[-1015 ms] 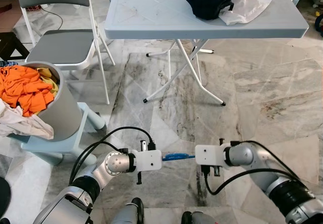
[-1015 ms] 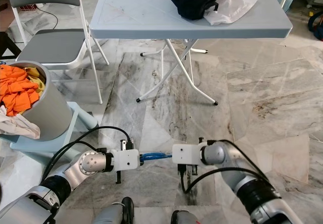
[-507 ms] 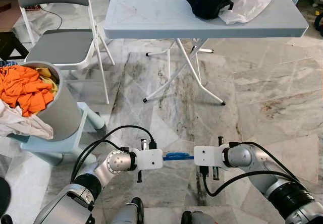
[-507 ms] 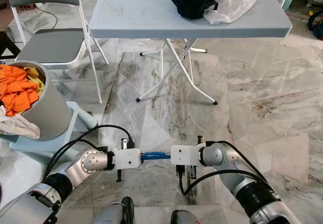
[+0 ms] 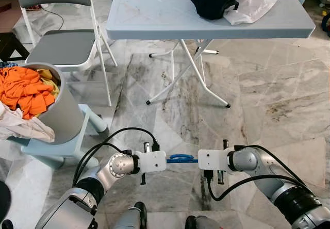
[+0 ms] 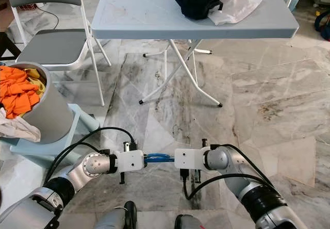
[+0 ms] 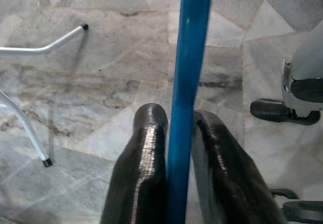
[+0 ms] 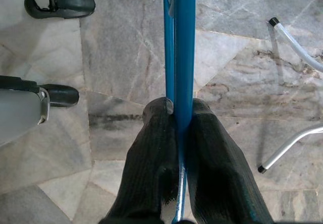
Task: Hang hanger
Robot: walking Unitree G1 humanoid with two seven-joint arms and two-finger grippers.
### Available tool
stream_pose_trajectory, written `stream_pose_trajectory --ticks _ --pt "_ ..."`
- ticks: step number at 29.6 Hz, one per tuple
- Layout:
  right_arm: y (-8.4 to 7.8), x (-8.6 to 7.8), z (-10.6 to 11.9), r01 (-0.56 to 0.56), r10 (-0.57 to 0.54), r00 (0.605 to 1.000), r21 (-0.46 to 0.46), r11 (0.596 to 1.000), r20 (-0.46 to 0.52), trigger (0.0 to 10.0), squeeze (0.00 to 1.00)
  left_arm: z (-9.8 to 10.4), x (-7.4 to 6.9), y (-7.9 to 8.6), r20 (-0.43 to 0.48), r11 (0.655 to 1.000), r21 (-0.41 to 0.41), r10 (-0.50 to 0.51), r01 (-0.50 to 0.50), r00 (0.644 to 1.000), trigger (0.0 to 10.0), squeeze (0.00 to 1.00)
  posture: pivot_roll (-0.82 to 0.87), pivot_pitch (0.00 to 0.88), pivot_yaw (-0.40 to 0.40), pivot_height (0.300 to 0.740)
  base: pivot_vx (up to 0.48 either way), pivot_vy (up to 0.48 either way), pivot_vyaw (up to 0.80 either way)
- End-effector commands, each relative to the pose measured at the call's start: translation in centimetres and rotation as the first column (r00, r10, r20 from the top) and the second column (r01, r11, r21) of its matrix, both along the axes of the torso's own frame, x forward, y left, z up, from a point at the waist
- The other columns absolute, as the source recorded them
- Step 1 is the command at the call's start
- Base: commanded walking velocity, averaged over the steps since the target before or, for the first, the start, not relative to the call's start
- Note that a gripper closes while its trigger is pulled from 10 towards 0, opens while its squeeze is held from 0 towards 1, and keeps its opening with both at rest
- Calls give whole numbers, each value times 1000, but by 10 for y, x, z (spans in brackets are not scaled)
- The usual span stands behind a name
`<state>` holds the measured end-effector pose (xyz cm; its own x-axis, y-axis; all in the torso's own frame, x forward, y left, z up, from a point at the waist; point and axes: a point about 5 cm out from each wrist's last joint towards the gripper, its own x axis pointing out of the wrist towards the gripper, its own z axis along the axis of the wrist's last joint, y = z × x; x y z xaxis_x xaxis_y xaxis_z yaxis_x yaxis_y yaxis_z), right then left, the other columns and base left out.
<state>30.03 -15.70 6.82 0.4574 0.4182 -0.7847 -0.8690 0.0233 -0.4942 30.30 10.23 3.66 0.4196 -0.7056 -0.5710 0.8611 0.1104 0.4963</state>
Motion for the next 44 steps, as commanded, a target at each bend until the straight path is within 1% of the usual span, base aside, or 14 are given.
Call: stream_pose_trajectory --ticks 1,11,15,24,26,29,32,33,35,37,39,40,41,44 --pt "-3 -3 -3 12 -12 1000 2 1000 -8 0 0 -6 -5 6 -15 1000 20 -8 8 1000 10000 1000 17 243 29 740 0 0 0" --pt "-6 -2 -12 56 -56 998 -3 998 -1 0 0 4 -1 6 56 999 9 -49 49 997 10000 1000 15 248 23 740 0 0 0" --pt "-8 -2 -16 64 -64 998 -7 998 8 0 0 11 7 14 123 1000 24 -8 5 992 10000 1000 16 249 22 740 0 0 0" --pt "-14 -2 -21 91 -91 996 -21 996 21 0 0 4 0 30 90 996 82 -35 28 995 10000 1000 17 250 23 740 0 0 0" --pt "-17 0 -22 118 -117 992 -23 993 39 0 0 3 0 34 96 997 71 -9 2 995 10000 1000 16 251 24 740 0 0 0" --pt "-22 4 -24 188 -186 980 -12 982 69 0 0 8 1 32 127 995 -69 85 -77 988 10000 1000 13 252 22 740 0 0 0" --pt "-23 4 -24 202 -201 977 -9 979 75 0 0 11 2 30 143 989 -115 108 -92 984 10000 1000 12 252 21 740 0 0 0" --pt "-28 5 -25 250 -250 964 12 968 88 0 0 17 2 27 164 957 -251 193 -148 967 10000 1000 12 251 17 740 0 0 0" --pt "-29 5 -26 266 -266 960 20 964 90 0 0 18 3 26 164 941 -295 223 -168 961 10000 1000 12 250 16 740 0 0 0" --pt "-34 5 -28 326 -330 938 60 944 102 0 0 19 5 29 89 852 -426 374 -305 923 10000 1000 11 248 13 740 0 0 0" --pt "-36 6 -29 372 -383 917 102 922 113 0 0 17 6 33 31 772 -498 471 -395 881 10000 1000 8 245 10 740 0 0 0" --pt "-37 7 -30 410 -426 897 138 902 116 0 0 16 7 39 -14 704 -536 544 -466 839 10000 1000 7 243 9 740 0 0 0" --pt "-38 7 -31 462 -487 866 189 867 117 0 0 11 7 51 -89 585 -571 653 -575 752 10000 1000 5 241 8 740 0 0 0" --pt "-38 6 -35 531 -569 817 263 805 91 0 0 -1 4 72 -187 409 -557 786 -723 589 10000 1000 3 235 6 740 0 0 0"
